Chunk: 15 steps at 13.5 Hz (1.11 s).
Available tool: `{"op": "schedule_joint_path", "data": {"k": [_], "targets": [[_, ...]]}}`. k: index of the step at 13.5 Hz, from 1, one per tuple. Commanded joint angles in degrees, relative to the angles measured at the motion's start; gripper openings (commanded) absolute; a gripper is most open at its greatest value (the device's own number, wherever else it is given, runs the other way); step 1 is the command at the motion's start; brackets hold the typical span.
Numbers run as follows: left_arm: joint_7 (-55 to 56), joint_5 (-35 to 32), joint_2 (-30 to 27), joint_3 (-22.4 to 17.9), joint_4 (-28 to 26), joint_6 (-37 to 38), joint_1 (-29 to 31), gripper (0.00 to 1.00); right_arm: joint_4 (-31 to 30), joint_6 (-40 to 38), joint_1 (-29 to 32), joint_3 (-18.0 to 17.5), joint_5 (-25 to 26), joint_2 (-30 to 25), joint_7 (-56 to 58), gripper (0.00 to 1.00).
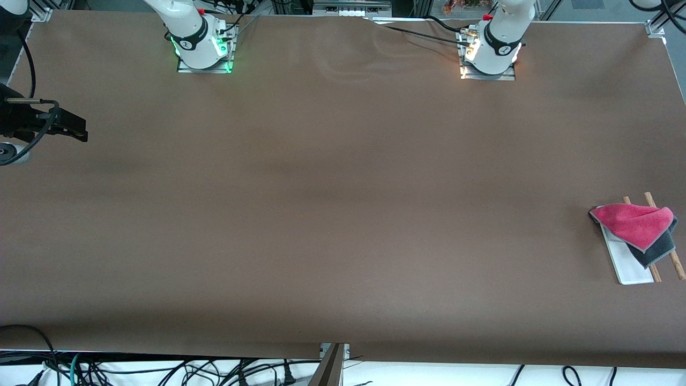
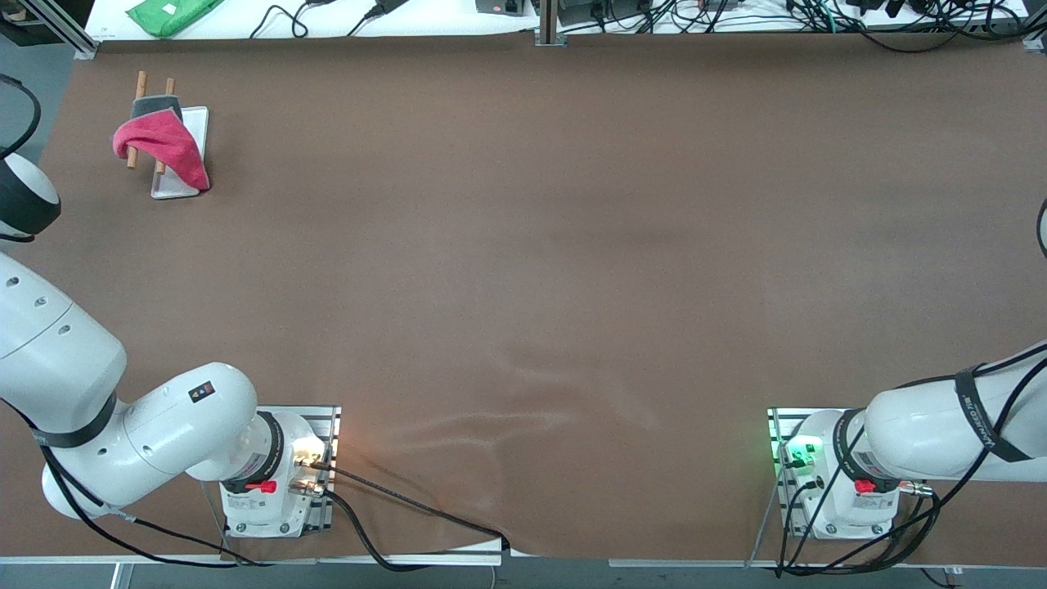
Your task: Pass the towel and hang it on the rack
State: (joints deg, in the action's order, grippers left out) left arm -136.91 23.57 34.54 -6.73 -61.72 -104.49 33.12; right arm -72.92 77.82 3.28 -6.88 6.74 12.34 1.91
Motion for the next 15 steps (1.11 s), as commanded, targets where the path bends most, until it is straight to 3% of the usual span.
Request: {"op": "schedule_joint_path", "data": {"k": [1,9,15], "targets": [[10.83,-4.13,-12.45,-0.39,-12.00,-0.45,-4.37,1.00,-0.82,0.49,-0.03,-0.15,0.73,-0.74,0.55,1.00],[59.85,-15.47,-34.51,-0.39,-30.11,-0.10,-18.95,1.00,-0.82,0.40,0.05,-0.15,0.64,-0.65,0.46,1.00],[95.36,-18.38,-42.53,-0.22,-37.42,3.49,-27.05,1.00,-0.82,0.49,0.06,-0.15,0.64,-0.65,0.46,1.00]]}}
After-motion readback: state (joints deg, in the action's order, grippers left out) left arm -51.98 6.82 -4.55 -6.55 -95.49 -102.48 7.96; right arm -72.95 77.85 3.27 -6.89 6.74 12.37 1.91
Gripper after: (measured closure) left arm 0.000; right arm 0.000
